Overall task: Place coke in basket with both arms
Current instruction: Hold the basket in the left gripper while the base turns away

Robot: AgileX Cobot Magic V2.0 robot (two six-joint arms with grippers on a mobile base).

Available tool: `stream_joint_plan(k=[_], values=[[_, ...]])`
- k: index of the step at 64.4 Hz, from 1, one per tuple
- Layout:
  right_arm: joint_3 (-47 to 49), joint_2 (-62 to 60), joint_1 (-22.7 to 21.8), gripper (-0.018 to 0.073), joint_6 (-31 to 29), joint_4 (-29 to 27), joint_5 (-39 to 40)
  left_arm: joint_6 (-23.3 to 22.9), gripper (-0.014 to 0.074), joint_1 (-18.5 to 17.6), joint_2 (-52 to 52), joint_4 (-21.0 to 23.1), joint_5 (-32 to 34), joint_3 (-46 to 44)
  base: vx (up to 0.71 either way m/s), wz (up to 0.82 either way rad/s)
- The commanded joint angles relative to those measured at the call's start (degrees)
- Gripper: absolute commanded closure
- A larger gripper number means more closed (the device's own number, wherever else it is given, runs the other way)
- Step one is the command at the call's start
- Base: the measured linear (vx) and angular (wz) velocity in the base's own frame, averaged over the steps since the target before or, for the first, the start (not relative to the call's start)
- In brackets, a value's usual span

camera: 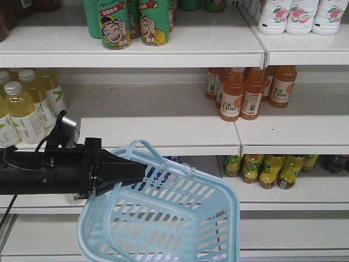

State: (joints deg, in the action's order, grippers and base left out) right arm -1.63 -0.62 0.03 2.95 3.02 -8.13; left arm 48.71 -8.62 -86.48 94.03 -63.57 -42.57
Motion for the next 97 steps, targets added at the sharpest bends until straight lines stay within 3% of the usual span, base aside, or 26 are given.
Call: stream_joint_plan(k=[1, 41, 97], values=[[-0.6, -1.0, 0.0, 0.0568, 0.2, 0.3, 4.5, 0.2, 0.0604, -0.1, 2.3, 4.4, -3.8, -1.1, 0.0, 0.0], [-0.6, -1.0, 0.0, 0.0568, 0.2, 0.3, 4.5, 0.2, 0.0604, -0.1, 2.3, 4.4, -3.8, -1.1, -0.03, -0.14], [-0.6, -1.0, 0.0, 0.0568, 0.2, 0.3, 4.5, 0.2, 0.0603, -0.1, 2.3, 4.4, -3.8, -1.1, -0.08, -0.49]])
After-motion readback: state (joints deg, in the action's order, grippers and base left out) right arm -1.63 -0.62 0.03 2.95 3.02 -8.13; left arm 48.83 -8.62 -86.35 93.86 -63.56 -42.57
